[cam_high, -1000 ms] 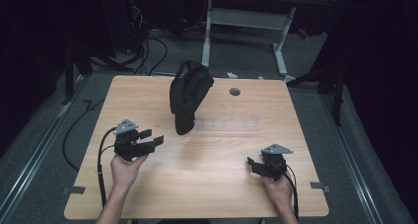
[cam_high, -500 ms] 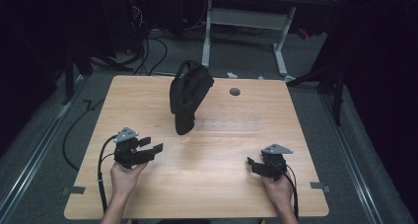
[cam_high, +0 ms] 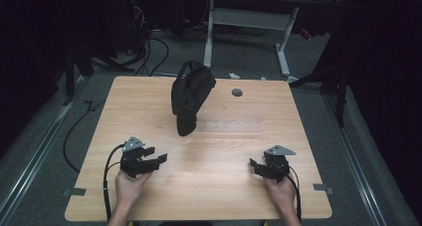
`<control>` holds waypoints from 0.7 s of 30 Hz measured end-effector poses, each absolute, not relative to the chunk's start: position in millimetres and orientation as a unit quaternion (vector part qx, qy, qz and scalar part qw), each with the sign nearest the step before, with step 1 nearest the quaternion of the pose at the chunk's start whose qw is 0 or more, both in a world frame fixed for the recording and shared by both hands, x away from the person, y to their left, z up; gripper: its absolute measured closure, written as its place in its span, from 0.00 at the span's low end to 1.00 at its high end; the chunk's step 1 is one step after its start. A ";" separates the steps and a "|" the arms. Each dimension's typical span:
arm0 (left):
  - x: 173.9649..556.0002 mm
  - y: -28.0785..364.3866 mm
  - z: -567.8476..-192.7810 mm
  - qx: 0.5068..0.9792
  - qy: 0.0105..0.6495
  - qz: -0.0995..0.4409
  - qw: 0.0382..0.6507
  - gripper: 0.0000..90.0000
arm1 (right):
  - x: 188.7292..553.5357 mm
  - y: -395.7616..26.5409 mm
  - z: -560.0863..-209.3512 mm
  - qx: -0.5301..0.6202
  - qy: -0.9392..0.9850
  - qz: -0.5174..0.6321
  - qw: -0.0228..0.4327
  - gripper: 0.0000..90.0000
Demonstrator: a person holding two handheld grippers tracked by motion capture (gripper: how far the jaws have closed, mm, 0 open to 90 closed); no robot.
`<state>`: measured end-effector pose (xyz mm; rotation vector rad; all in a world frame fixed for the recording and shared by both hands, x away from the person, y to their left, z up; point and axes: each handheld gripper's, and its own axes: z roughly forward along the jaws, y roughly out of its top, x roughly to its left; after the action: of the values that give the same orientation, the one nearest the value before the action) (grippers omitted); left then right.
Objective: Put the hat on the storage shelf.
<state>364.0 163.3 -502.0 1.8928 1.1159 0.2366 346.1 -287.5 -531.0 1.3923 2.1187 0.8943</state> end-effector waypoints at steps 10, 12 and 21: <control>360.5 155.3 -520.0 0.774 0.454 0.129 0.422 0.42 | 346.1 -287.5 -531.0 0.505 0.768 0.324 0.225 0.38; 360.0 152.2 -524.5 0.782 0.450 0.148 0.404 0.41 | 346.1 -287.5 -531.0 0.505 0.768 0.324 0.225 0.38; 357.7 142.5 -535.7 0.802 0.436 0.188 0.363 0.38 | 346.1 -287.4 -531.0 0.505 0.768 0.324 0.225 0.38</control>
<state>357.7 142.5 -535.7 2.0631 1.1219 0.4848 346.1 -287.4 -531.0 1.3929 2.1178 0.8942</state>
